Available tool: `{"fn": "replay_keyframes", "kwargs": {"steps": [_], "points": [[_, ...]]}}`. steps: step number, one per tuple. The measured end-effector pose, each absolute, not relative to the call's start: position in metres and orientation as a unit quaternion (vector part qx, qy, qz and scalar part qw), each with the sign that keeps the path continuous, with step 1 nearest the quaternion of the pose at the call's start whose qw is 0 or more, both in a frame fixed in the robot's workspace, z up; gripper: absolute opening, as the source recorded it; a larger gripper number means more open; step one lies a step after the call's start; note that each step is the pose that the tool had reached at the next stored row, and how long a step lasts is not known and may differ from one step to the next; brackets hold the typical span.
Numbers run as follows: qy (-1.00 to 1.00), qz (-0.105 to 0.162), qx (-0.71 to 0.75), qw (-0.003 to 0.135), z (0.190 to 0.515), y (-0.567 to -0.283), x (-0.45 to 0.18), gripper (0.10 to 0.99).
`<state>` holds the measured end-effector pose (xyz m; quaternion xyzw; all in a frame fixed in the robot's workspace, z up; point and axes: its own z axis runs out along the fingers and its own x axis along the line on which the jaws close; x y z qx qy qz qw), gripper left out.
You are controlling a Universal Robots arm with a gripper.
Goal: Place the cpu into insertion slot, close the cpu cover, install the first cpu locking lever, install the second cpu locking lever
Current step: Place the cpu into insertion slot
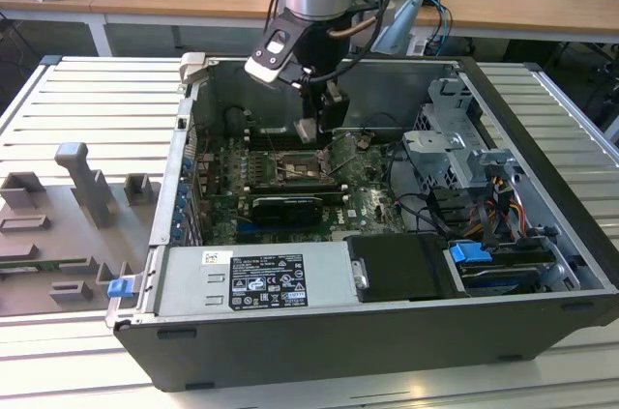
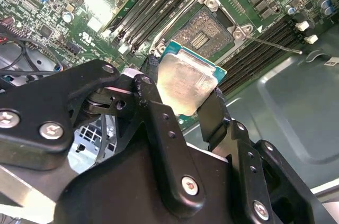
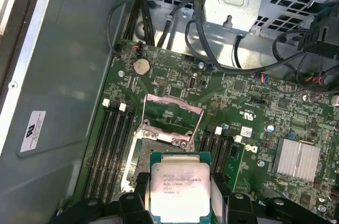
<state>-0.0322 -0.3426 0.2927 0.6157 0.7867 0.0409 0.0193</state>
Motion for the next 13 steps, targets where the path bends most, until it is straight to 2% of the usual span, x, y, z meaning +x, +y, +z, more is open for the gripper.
{"fn": "replay_keyframes", "kwargs": {"steps": [13], "points": [[0.722, 0.039, 0.690, 0.023, 0.266, -0.342, -0.032, 0.541]]}}
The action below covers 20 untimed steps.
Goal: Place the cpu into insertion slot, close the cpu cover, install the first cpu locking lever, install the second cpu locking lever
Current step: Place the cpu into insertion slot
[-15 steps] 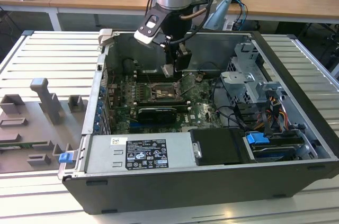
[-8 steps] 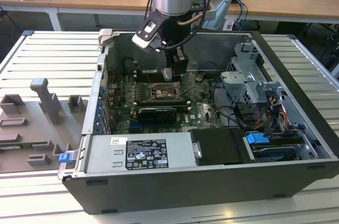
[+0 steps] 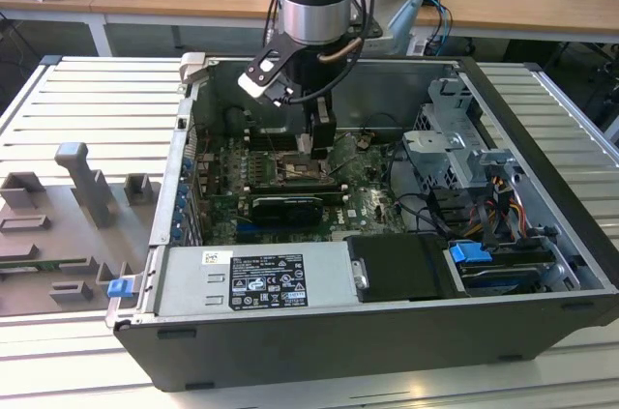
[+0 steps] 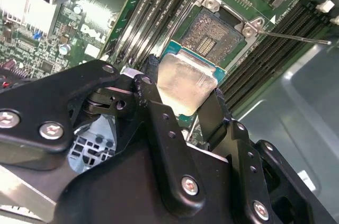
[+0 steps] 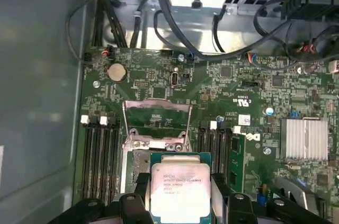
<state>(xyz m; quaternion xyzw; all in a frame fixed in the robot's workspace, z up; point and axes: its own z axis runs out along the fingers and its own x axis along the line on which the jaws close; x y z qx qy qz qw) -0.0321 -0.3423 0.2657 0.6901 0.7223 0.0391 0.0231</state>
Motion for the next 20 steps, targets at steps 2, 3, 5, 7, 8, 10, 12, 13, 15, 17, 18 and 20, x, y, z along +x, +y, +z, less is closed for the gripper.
{"fn": "replay_keyframes", "kwargs": {"steps": [2, 3, 5, 7, 8, 10, 12, 13, 15, 17, 18, 20], "points": [[0.722, 0.039, 0.690, 0.023, 0.262, -0.342, -0.032, 0.541], [0.722, 0.039, 0.690, 0.023, 0.259, -0.342, -0.032, 0.541], [0.722, 0.039, 0.690, 0.023, 0.253, -0.340, -0.034, 0.541], [0.723, 0.039, 0.690, 0.023, 0.249, -0.338, -0.038, 0.541], [0.723, 0.039, 0.689, 0.023, 0.248, -0.337, -0.041, 0.541], [0.723, 0.040, 0.689, 0.023, 0.244, -0.332, -0.043, 0.541], [0.723, 0.039, 0.689, 0.023, 0.241, -0.325, -0.043, 0.541], [0.723, 0.039, 0.689, 0.023, 0.239, -0.323, -0.044, 0.541], [0.722, 0.039, 0.690, 0.023, 0.235, -0.320, -0.043, 0.541], [0.713, 0.039, 0.700, 0.023, 0.230, -0.320, -0.044, 0.541], [0.713, 0.039, 0.700, 0.023, 0.227, -0.320, -0.045, 0.541], [0.713, 0.039, 0.700, 0.023, 0.222, -0.320, -0.046, 0.541]]}}
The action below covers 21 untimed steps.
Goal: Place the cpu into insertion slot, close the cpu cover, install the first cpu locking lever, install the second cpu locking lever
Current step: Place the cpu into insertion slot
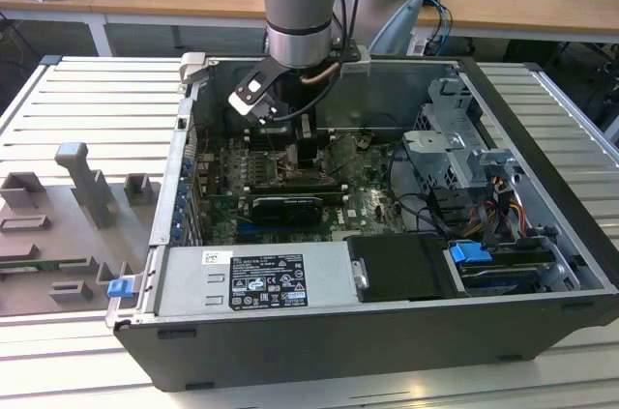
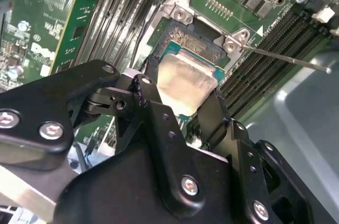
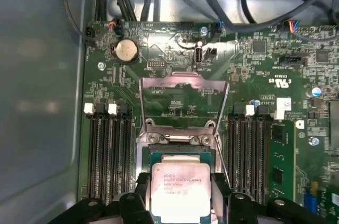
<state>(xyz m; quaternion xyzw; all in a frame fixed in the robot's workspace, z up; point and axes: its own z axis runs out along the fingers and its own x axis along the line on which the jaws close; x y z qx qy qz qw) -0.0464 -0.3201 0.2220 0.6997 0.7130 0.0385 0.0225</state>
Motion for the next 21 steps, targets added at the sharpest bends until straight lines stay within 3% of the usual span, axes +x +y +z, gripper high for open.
{"fn": "replay_keyframes", "kwargs": {"steps": [21], "points": [[0.706, 0.037, 0.707, 0.022, 0.199, -0.320, -0.047, 0.549]]}}
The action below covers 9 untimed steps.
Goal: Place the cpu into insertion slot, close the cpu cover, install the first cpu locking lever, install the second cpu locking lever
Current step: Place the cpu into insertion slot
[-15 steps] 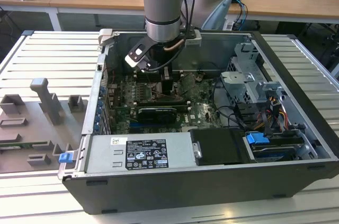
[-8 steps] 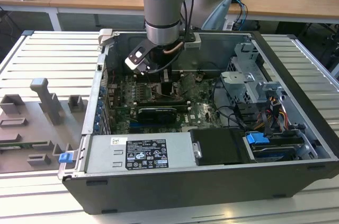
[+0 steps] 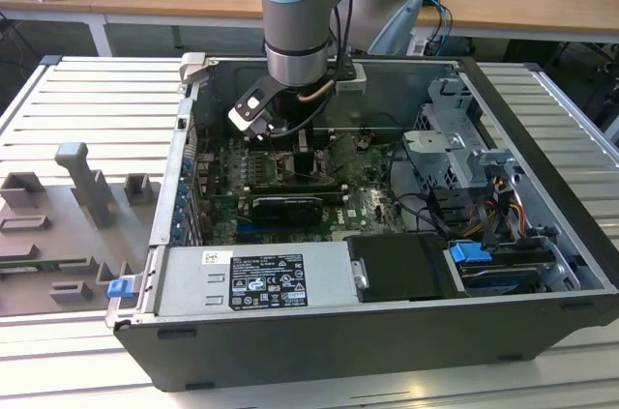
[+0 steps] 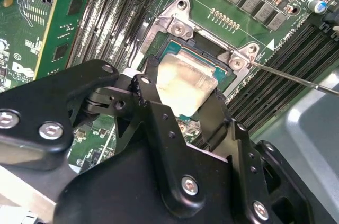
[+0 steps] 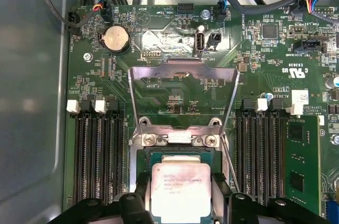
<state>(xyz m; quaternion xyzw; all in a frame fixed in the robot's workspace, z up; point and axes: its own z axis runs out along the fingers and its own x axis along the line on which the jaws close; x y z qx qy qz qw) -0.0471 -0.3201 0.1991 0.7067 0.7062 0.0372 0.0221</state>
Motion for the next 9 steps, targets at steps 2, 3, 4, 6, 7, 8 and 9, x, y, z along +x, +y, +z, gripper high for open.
{"fn": "replay_keyframes", "kwargs": {"steps": [2, 3, 4, 6, 7, 8, 9], "points": [[0.706, 0.037, 0.707, 0.022, 0.1991, -0.3201, -0.0472, 0.616], [0.706, 0.037, 0.707, 0.022, 0.1990, -0.3201, -0.0471, 0.616], [0.706, 0.037, 0.707, 0.022, 0.1990, -0.3201, -0.0472, 0.616], [0.706, 0.037, 0.707, 0.022, 0.1990, -0.3201, -0.0472, 0.616], [0.706, 0.037, 0.707, 0.022, 0.1990, -0.3201, -0.0471, 0.616], [0.706, 0.037, 0.707, 0.022, 0.1990, -0.3201, -0.0471, 0.600], [0.706, 0.037, 0.707, 0.022, 0.2005, -0.3201, -0.0471, 0.537]]}}
